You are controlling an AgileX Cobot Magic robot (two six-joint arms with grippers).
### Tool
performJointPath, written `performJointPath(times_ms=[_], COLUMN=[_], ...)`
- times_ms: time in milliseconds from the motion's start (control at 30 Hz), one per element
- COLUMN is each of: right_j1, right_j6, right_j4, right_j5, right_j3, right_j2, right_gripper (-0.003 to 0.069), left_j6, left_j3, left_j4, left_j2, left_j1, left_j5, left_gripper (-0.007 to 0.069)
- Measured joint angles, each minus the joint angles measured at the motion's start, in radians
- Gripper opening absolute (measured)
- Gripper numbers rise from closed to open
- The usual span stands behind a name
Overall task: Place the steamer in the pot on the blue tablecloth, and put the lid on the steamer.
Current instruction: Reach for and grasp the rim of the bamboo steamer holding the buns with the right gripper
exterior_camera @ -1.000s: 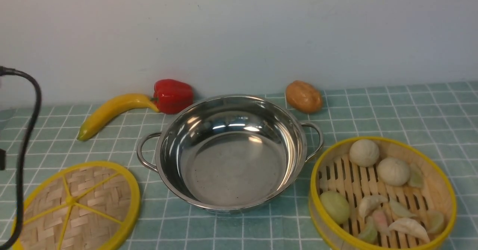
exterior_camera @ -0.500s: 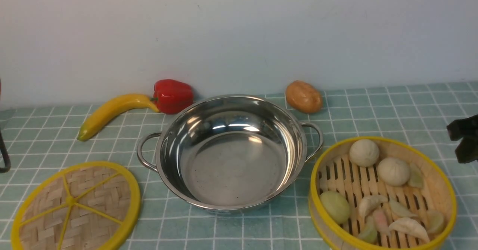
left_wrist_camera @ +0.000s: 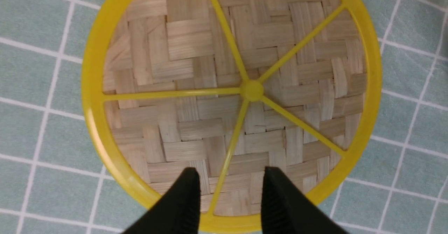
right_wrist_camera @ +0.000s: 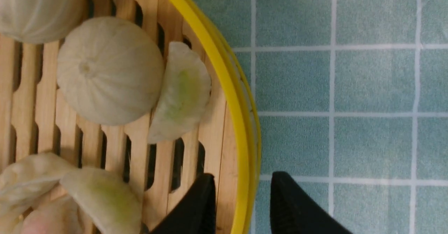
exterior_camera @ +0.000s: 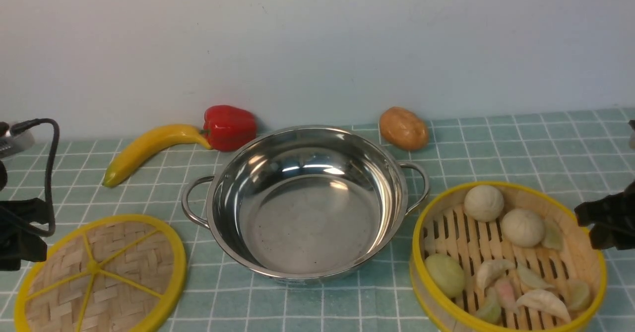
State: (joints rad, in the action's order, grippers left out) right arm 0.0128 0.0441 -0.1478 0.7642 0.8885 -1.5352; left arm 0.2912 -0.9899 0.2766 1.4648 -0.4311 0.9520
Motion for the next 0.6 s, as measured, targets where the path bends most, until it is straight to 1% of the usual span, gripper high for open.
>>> performJointPath(times_ms=[167, 333, 367, 433, 467, 500, 533, 600], right_j1=[0.0, 0.0, 0.0, 0.0, 0.0, 0.0, 0.0, 0.0], right_j6=[0.0, 0.0, 0.0, 0.0, 0.0, 0.0, 0.003, 0.002], right_j4=[0.0, -0.005, -0.009, -0.016, -0.02, -0.02, -0.01, 0.013], right_j5=[-0.036, -0.079, -0.083, -0.083, -0.08, -0.08, -0.07, -0.025], right_j3=[0.0, 0.0, 0.0, 0.0, 0.0, 0.0, 0.002, 0.013], right_j2=[-0.049, -0.156, -0.169, -0.176, -0.176, -0.176, -0.176, -0.168], right_gripper=[0.024, 0.0231, 0.0216, 0.0165, 0.0117, 0.0117, 0.0071, 0.006], left_j6=[0.0, 0.0, 0.0, 0.0, 0.0, 0.0, 0.0, 0.0], left_j3=[0.0, 0.0, 0.0, 0.0, 0.0, 0.0, 0.0, 0.0], left_j4=[0.014, 0.022, 0.022, 0.022, 0.022, 0.022, 0.022, 0.022], left_j2=[0.0, 0.0, 0.0, 0.0, 0.0, 0.0, 0.0, 0.0], left_j1=[0.012, 0.011, 0.011, 0.011, 0.011, 0.011, 0.011, 0.011], left_j5=[0.0, 0.0, 0.0, 0.0, 0.0, 0.0, 0.0, 0.0], left_gripper=[0.0243, 0.0243, 0.0243, 0.0243, 0.0243, 0.0243, 0.0243, 0.0243])
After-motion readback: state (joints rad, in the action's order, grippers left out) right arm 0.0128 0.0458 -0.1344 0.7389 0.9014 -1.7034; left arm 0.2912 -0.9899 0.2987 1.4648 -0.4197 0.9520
